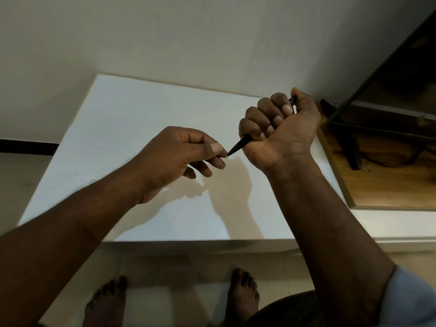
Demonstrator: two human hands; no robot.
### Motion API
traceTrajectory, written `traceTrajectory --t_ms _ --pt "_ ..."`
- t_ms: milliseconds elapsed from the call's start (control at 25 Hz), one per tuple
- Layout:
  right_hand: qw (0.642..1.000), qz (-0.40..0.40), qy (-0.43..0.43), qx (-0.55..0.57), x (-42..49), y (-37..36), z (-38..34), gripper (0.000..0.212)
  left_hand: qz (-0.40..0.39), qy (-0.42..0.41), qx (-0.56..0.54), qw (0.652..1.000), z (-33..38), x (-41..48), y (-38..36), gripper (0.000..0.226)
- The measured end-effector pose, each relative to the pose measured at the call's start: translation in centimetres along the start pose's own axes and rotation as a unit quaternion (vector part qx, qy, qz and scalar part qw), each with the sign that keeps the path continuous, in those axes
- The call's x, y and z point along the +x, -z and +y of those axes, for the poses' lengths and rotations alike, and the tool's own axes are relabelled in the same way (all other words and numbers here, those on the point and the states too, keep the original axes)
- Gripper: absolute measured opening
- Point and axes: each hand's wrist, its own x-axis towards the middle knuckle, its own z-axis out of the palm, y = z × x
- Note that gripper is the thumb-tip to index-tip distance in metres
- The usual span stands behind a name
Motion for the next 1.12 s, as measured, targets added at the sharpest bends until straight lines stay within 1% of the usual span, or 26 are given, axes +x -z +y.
traceTrajectory --t_ms 240,680,960,1120 --pt "1.000 -0.001 -0.007 0.008 -0.03 0.02 0.04 0.055 0.000 0.002 -0.002 1.000 -0.05 -0.03 0.13 0.020" --pt "1.000 0.001 -0.002 0.004 0.07 -0.07 0.09 0.046 0.000 -0.002 -0.001 1.000 -0.11 0.07 0.17 0.021" --pt "1.000 -0.002 -0.016 0.004 0.02 0.03 0.24 0.053 0.000 0.002 -0.001 1.000 -0.16 0.10 0.19 0.021" --pt "1.000 0.006 -0.008 0.001 0.09 -0.03 0.10 0.049 0.001 0.003 -0.002 1.000 -0.01 0.05 0.15 0.021"
